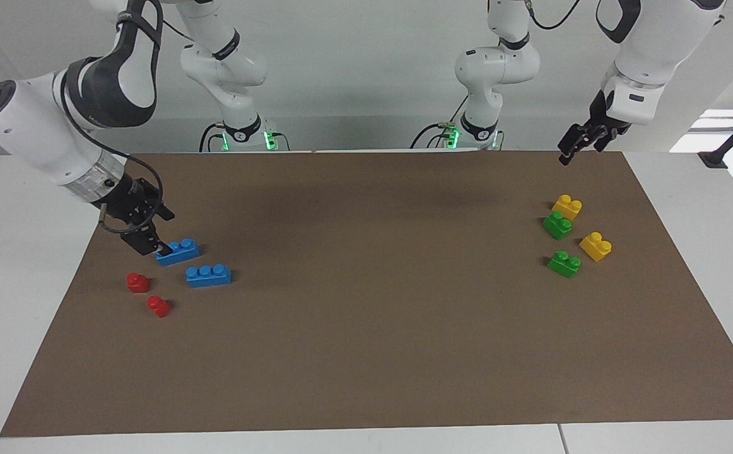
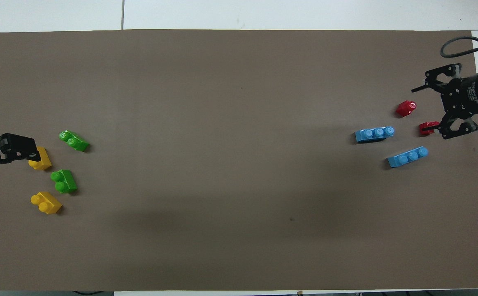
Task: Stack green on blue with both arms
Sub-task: 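Lower the right gripper over the blue brick while the left gripper reaches the green brick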
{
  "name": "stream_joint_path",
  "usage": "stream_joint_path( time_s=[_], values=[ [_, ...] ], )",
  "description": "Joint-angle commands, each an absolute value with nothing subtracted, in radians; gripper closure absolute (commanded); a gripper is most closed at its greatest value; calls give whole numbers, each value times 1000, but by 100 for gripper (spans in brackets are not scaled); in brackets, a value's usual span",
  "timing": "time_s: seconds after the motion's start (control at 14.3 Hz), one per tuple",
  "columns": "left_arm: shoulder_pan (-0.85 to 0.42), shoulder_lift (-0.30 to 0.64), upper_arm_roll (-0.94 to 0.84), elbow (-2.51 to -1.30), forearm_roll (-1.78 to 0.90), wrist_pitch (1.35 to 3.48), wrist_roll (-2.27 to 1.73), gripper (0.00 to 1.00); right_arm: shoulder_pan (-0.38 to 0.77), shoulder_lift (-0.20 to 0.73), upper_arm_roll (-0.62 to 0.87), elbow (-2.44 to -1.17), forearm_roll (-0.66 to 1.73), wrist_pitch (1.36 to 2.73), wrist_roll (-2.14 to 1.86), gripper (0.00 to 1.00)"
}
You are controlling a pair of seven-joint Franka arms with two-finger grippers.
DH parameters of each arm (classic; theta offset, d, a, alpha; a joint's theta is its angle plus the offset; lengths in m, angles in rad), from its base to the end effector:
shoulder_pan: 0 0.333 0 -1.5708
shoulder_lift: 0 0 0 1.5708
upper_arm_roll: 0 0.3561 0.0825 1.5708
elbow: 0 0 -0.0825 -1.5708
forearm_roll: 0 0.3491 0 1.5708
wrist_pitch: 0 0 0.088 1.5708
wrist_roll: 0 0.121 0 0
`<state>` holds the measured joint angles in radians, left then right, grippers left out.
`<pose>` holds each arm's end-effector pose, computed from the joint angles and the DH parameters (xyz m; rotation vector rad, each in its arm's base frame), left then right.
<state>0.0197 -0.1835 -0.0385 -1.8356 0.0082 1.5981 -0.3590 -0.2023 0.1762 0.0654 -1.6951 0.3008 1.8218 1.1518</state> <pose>0.4521 -0.0093 0.6264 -3.0704 -0.5280 0.0784 0.5827 -0.0546 0.5240 -2.2361 1.8304 0.2754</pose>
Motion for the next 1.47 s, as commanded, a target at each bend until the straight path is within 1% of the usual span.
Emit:
stream_joint_path(
  time_s=[0.0,0.21,0.42,0.49,0.98,1.4],
  values=[
    [23,-224,-41,-1914,6,1657,-458,0,-219,218,72,-1692,325,1851,1177,3],
    [25,-227,-41,-1954,5,1697,-570,0,-233,255,74,-1697,322,1861,1158,3],
    [29,-201,-41,-1997,5,1773,-656,0,-233,282,74,-1715,325,1874,1111,3],
    [49,-196,-41,-2017,3,1804,-657,0,-232,285,74,-1727,325,1890,1097,3],
    [109,-48,-41,-2026,-15,1942,-660,0,-232,351,75,-1756,359,1924,1072,3],
    [130,38,-40,-2029,-15,2046,-728,0,-230,374,75,-1790,364,1965,1060,3]
  ],
)
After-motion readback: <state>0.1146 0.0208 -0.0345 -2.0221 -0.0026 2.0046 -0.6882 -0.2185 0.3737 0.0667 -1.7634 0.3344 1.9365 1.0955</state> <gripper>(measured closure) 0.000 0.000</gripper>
